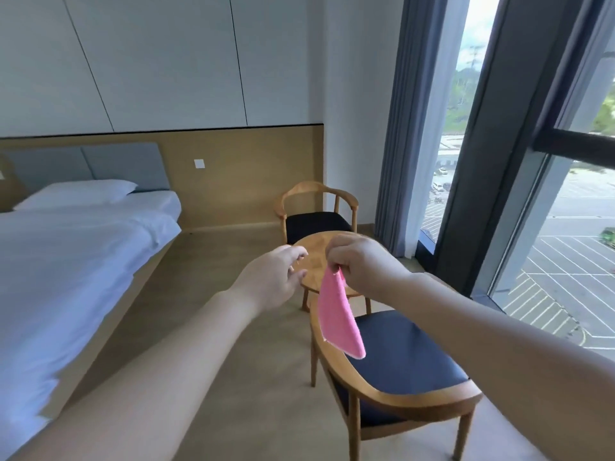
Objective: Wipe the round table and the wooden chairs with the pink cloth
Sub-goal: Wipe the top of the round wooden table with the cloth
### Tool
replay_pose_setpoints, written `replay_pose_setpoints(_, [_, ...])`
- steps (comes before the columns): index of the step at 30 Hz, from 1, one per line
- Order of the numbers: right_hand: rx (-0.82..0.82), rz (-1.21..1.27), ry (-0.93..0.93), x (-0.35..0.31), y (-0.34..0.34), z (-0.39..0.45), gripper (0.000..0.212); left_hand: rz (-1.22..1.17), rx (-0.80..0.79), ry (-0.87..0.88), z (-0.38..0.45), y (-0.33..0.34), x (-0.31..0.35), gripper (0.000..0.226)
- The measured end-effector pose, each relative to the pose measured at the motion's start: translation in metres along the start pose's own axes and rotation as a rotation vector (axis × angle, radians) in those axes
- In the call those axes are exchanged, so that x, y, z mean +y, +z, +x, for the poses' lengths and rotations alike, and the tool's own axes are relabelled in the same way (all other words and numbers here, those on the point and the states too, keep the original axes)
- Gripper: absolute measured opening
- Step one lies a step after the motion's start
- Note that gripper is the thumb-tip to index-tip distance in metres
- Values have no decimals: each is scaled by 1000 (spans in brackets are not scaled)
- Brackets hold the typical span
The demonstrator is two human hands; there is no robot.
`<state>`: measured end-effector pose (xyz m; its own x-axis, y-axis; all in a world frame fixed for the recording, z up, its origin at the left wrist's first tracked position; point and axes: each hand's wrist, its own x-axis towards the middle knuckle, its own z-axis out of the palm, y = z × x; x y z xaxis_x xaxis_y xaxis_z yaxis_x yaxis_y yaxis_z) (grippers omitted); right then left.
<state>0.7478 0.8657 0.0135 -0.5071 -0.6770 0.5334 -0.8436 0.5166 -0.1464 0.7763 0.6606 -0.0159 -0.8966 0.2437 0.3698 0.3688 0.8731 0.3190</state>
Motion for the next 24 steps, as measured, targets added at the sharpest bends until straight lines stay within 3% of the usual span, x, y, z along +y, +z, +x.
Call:
replay_pose_setpoints(6, [-16, 125, -147, -6, 47, 42, 18, -204, -132, -47, 4, 0, -45, 16])
replay_pose_setpoints(9, [-37, 175, -203, 2, 71, 66, 16, -262, -202, -99, 12, -2, -72, 32])
replay_pose_setpoints(12, [-60, 245, -242, 19, 96, 94, 16, -286, -250, -200, 31, 0, -106, 22])
replay_pose_setpoints(15, [-67, 273, -262, 37, 111, 122, 19, -276, -270, -252, 55, -3, -134, 11])
replay_pose_setpoints(24, [-87, 158, -258, 106, 155, 213, 22, -85, -222, -339, 131, -10, -215, 28])
